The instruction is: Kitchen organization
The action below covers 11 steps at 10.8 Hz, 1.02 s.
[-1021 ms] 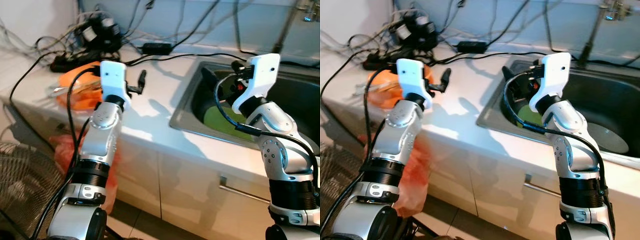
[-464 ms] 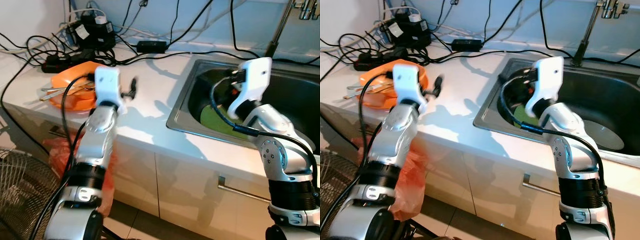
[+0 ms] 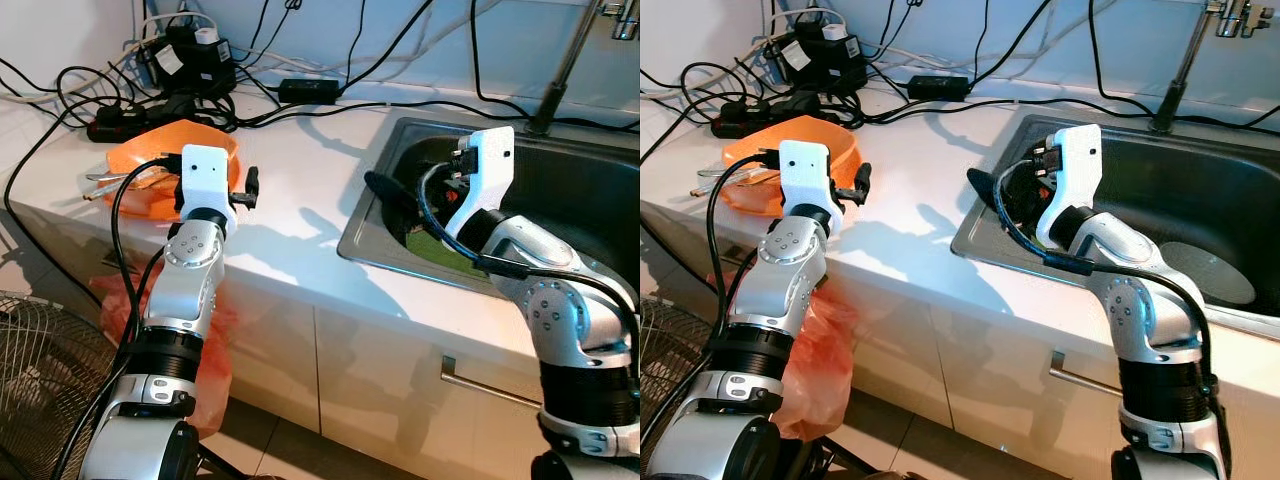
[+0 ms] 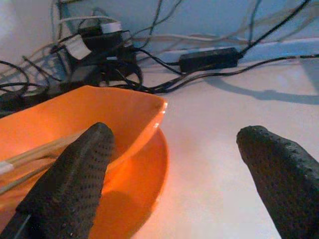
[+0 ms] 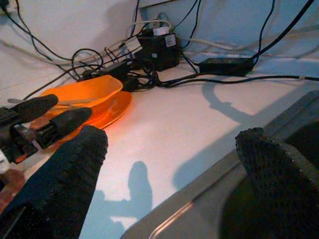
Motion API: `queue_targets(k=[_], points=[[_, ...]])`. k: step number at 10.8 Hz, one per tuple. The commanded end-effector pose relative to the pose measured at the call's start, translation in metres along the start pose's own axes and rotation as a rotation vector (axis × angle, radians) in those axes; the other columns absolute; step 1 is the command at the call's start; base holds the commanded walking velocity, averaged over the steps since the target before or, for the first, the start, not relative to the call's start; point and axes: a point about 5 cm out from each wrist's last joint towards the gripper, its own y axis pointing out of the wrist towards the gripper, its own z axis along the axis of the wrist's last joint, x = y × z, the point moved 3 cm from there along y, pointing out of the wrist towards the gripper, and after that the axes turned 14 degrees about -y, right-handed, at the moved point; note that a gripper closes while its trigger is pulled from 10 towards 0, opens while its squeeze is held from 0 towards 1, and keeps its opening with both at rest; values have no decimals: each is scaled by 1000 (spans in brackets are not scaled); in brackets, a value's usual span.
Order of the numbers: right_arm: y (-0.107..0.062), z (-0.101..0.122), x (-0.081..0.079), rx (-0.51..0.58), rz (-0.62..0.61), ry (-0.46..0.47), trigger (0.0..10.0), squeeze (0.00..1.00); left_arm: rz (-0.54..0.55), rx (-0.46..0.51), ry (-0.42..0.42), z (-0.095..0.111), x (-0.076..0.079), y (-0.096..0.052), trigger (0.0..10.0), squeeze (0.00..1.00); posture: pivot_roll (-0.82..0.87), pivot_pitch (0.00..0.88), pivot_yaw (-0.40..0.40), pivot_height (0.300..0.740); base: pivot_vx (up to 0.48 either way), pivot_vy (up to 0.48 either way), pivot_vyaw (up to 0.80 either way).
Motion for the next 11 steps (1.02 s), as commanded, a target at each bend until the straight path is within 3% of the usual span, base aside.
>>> queue_targets(k=[1,2,5,9,11], points=[[-2,3,-4,6,28,12,10000,0,-32,-4,10,1,5,0,10000,0,-44,0,56,740,0,0,0],[-2,4,-5,2,38,3,10000,0,-119,-38,24,-3,16,0,10000,0,-41,0,58,740,0,0,0],[-2,6,-6,-1,44,-3,10000,0,-129,-90,34,-12,17,-2,10000,0,-40,0,60,740,0,0,0],[-2,11,-12,-3,102,-12,10000,0,-21,-153,47,-21,-6,-4,10000,0,-36,0,56,740,0,0,0],[-4,15,-24,14,181,8,10000,0,8,-159,60,-18,-15,-1,10000,0,-36,0,56,740,0,0,0]])
